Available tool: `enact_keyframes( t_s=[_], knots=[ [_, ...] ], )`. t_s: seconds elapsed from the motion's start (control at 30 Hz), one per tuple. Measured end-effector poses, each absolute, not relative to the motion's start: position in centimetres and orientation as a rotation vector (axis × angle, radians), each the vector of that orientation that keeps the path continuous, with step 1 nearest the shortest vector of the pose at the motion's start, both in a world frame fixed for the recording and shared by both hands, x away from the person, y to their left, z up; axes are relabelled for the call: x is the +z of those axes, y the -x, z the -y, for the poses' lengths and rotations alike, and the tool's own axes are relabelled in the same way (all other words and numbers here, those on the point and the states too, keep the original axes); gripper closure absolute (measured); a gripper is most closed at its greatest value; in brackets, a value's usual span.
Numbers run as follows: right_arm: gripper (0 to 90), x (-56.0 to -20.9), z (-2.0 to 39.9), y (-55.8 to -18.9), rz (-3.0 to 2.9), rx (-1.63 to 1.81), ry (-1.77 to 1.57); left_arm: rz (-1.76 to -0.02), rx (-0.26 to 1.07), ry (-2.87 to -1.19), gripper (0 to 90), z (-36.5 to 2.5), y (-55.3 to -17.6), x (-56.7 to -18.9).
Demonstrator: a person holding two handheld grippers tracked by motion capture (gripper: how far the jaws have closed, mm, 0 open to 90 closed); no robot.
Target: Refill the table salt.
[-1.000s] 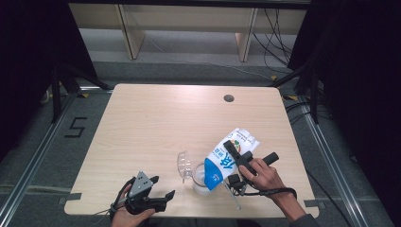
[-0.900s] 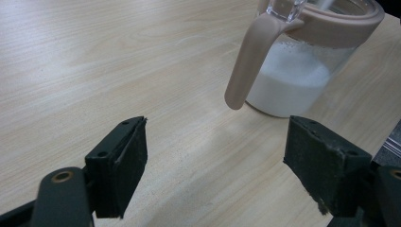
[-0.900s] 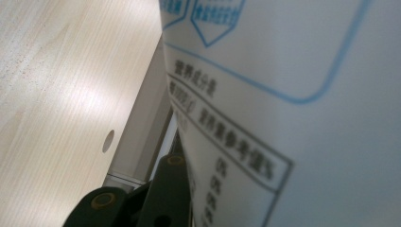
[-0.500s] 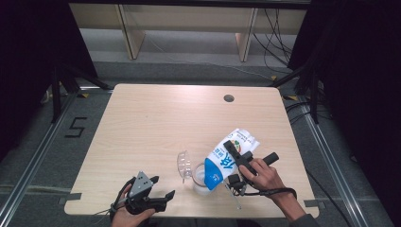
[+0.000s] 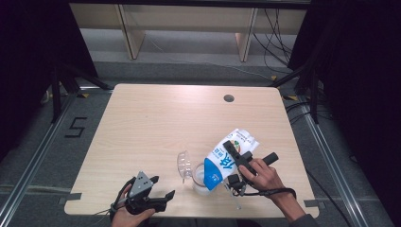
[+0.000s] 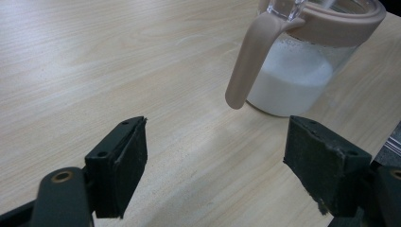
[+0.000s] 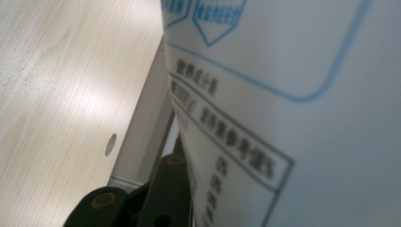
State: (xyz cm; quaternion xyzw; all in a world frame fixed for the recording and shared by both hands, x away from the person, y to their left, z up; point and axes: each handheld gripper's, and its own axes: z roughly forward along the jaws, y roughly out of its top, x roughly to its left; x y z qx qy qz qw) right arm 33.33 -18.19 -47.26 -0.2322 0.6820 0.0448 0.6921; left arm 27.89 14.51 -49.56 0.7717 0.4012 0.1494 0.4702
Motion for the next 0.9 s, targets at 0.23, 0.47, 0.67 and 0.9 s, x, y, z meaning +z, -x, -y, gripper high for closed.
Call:
enact_keyframes(
  t_s=[0.23,0.47,0.67,0.9],
  knots=[
    [77.5,-47.27,18.21,-33.53,-1.528,0.113,0.518,-0.99,0.367,-1.884,21.5,-14.48,-27.82,-49.53],
    [77.6,-47.24,18.19,-33.5,-1.529,0.117,0.516,-0.982,0.363,-1.888,21.5,-14.46,-27.88,-49.57],
    [77.6,-47.28,18.18,-33.52,-1.544,0.125,0.508,-0.986,0.363,-1.881,21.5,-14.48,-27.84,-49.54],
    [77.6,-46.91,18.3,-33.5,-1.595,0.163,0.453,-0.984,0.361,-1.88,21.5,-14.51,-27.85,-49.53]
  ],
)
